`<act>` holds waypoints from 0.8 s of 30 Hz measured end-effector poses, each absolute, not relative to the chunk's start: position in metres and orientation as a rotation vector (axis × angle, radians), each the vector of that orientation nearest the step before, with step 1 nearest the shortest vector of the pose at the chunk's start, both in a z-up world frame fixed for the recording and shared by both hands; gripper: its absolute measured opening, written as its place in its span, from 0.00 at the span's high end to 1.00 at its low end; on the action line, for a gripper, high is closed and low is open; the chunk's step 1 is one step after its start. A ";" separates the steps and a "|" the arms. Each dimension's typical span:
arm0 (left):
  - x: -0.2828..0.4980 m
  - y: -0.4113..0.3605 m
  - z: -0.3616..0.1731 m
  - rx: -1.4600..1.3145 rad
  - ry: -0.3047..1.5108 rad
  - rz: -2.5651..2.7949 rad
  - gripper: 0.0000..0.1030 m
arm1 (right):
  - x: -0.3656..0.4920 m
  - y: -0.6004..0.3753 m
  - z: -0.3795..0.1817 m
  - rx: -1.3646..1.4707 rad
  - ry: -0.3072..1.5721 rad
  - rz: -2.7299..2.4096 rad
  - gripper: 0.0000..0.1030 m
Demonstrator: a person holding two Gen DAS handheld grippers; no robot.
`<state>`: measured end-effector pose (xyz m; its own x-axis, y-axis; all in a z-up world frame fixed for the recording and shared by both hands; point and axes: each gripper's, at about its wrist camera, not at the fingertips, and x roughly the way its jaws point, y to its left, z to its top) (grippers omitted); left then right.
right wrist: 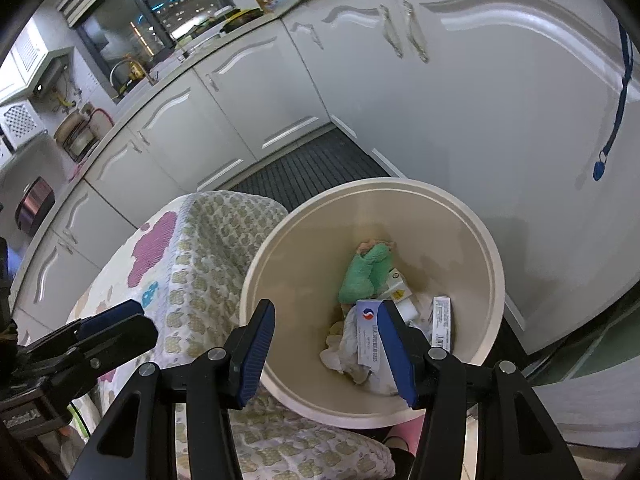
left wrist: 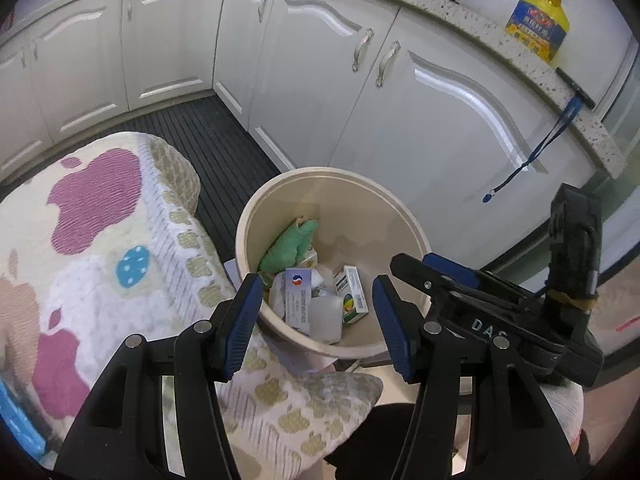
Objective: Collect trash
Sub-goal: 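Move both tools back over the remaining trash on the table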
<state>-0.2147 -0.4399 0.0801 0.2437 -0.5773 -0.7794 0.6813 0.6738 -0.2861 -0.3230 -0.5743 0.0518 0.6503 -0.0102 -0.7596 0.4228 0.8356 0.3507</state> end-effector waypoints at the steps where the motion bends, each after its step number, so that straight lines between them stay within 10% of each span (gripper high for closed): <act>1: -0.216 -0.438 0.082 0.118 1.005 -0.860 0.46 | -0.323 -0.572 0.053 0.539 0.833 -0.256 0.50; 24: -0.228 -0.289 0.117 0.077 0.899 -0.660 0.45 | -0.297 -0.469 0.089 0.416 0.818 -0.075 0.45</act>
<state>-0.2277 -0.2890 0.1170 0.4405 -0.4996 -0.7459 0.5620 0.8014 -0.2048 -0.2967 -0.4688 0.0889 0.6860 0.0939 -0.7215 0.2232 0.9166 0.3316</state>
